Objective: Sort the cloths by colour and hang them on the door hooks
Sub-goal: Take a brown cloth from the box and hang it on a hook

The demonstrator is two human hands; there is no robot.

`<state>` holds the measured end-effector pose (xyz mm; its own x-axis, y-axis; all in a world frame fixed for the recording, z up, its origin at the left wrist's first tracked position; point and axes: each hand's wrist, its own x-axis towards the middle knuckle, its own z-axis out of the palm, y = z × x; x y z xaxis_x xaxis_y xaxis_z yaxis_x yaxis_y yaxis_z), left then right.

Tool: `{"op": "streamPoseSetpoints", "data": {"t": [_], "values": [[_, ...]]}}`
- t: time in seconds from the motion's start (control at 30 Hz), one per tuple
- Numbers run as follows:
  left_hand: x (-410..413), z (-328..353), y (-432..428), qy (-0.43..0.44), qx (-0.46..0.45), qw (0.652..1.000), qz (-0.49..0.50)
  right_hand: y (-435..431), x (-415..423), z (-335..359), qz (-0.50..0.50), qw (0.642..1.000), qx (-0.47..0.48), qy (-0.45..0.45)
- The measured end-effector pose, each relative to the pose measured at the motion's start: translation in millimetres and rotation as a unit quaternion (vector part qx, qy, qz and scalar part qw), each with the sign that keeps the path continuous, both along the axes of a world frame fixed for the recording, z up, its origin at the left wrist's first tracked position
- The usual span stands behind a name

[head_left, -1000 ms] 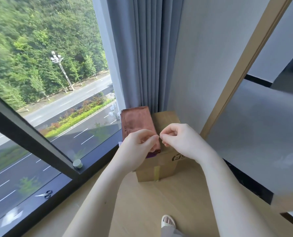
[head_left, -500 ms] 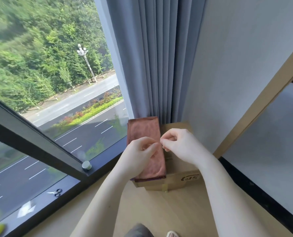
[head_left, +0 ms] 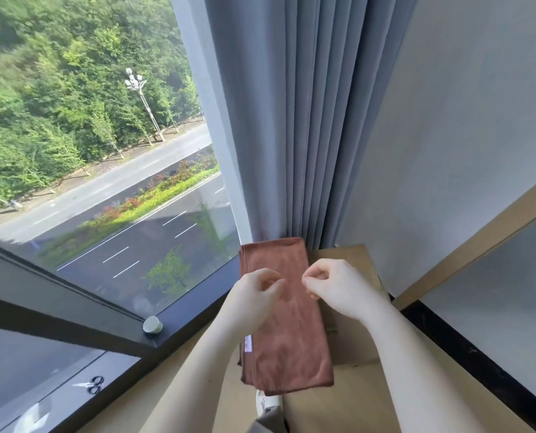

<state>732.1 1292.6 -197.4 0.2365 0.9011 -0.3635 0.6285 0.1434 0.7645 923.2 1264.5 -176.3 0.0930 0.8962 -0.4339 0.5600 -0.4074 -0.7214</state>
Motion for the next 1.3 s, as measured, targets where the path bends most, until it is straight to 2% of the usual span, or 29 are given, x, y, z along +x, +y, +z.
{"op": "streamPoseSetpoints", "data": {"t": [0.2, 0.57, 0.73, 0.9, 1.07, 1.3], "values": [[-7.5, -33.8, 70.7, 0.055, 0.002, 0.997, -0.054, 58.2, -7.1, -35.6, -0.022, 0.999, -0.039, -0.021], [-1.0, -98.0, 156.6, 0.175, -0.011, 0.977, -0.122, 147.9, 3.0, -103.2, 0.006, 0.991, -0.091, -0.102], [8.5, -118.8, 172.1, 0.197, -0.019, 0.972, -0.126, 176.9, 9.1, -125.1, 0.044, 0.984, -0.123, -0.118], [11.8, -134.8, 183.0, 0.235, 0.025, 0.961, -0.143, 196.5, 17.7, -144.3, 0.069, 0.978, -0.142, -0.133], [11.4, -144.5, 188.9, 0.302, 0.012, 0.939, -0.162, 207.0, 20.4, -165.8, 0.047, 0.981, -0.156, -0.1], [18.6, -146.7, 185.9, 0.376, 0.056, 0.909, -0.169, 210.3, 18.8, -173.8, 0.013, 0.983, -0.111, -0.143]]}}
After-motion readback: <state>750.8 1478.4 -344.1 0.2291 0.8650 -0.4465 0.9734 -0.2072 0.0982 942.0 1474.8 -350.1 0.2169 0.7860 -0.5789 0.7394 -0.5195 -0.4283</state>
